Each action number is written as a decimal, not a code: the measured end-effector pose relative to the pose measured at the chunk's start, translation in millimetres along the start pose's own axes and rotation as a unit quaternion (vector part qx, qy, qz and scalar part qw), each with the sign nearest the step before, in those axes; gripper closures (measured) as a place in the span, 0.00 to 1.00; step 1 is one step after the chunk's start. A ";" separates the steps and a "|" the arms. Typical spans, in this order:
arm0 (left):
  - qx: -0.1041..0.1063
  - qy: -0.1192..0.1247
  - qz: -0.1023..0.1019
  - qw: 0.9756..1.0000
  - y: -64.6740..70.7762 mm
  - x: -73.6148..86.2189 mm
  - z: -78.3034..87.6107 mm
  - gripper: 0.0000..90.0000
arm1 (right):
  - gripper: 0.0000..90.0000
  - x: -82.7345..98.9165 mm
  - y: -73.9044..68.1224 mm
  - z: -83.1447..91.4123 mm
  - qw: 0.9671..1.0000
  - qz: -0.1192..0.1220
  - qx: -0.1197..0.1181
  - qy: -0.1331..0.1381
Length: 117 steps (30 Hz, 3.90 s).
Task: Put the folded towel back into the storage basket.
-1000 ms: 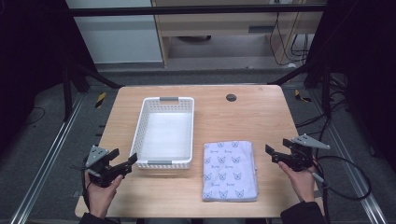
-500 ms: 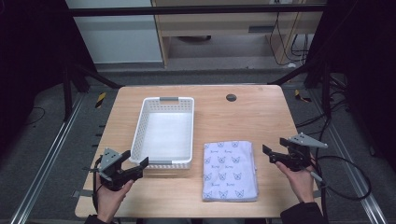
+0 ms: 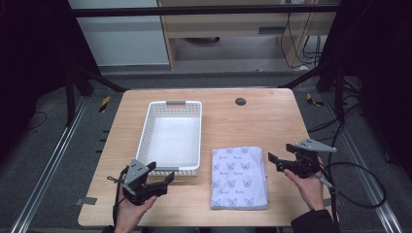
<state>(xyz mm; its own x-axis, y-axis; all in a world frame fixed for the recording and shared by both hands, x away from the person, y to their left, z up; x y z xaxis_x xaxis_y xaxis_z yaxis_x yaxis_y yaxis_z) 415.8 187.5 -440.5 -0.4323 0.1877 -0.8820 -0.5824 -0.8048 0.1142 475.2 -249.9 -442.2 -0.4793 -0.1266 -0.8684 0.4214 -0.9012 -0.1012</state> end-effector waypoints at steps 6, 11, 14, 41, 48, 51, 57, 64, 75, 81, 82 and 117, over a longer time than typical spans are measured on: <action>0.014 -0.016 -0.013 1.000 14.7 4.6 -9.4 0.26 | 0.15 -0.3 0.0 -0.5 1.000 -0.001 -0.004 -0.003; 0.029 -0.027 -0.018 0.999 26.6 8.7 -16.1 0.26 | 0.15 -0.5 -1.0 -0.1 1.000 -0.004 -0.020 -0.009; 0.038 -0.035 -0.016 0.999 32.5 11.2 -18.7 0.26 | 0.17 -0.8 -3.2 -1.5 1.000 0.001 -0.028 -0.012; 0.064 -0.066 -0.037 0.995 84.4 12.8 -56.5 0.26 | 0.23 -4.8 -17.2 -32.9 0.997 0.036 -0.040 -0.051; 0.063 -0.083 -0.041 0.994 95.6 14.4 -72.9 0.29 | 0.25 -1.4 -15.5 -40.4 0.998 0.015 -0.036 -0.055; 0.065 -0.089 -0.032 0.993 97.5 16.0 -79.3 0.31 | 0.27 0.8 -14.4 -43.0 0.998 0.015 -0.037 -0.055; 0.056 -0.107 -0.039 0.992 100.6 23.5 -91.0 0.34 | 0.29 7.5 -11.1 -50.1 0.997 0.005 -0.032 -0.066; 0.047 -0.123 -0.032 0.991 98.0 31.9 -103.2 0.37 | 0.33 13.2 -10.9 -59.3 0.997 0.007 -0.023 -0.077; 0.043 -0.135 -0.018 0.990 99.9 38.1 -113.7 0.43 | 0.41 23.4 -15.5 -77.6 0.994 0.013 -0.020 -0.108; 0.043 -0.138 -0.007 0.989 101.9 40.7 -117.1 0.46 | 0.43 30.0 -14.8 -83.9 0.992 0.011 -0.016 -0.122; 0.043 -0.138 -0.005 0.989 102.2 41.1 -117.7 0.47 | 0.43 30.9 -15.1 -84.5 0.992 0.005 -0.016 -0.124; 0.064 -0.162 0.002 0.985 110.5 35.0 -119.4 0.83 | 0.76 36.5 -16.2 -89.3 0.985 -0.065 -0.052 -0.151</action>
<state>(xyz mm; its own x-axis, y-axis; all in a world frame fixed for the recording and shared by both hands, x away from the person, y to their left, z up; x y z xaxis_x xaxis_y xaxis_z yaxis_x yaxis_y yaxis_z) 418.5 37.9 -513.3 -0.6192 0.3718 -0.6916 -0.6536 -0.7321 0.1916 519.6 -202.9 -515.6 -0.7349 -0.1449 -0.6625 0.4104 -0.8728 -0.2644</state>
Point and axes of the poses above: each handheld gripper's, and its own axes: z roughly backward along the jaws, x roughly out of its underside, y roughly to its right, the point moved 3 cm from there along -z, roughly forward along the jaws, and after that the axes turned 3 degrees about x, right-handed, at the moved point
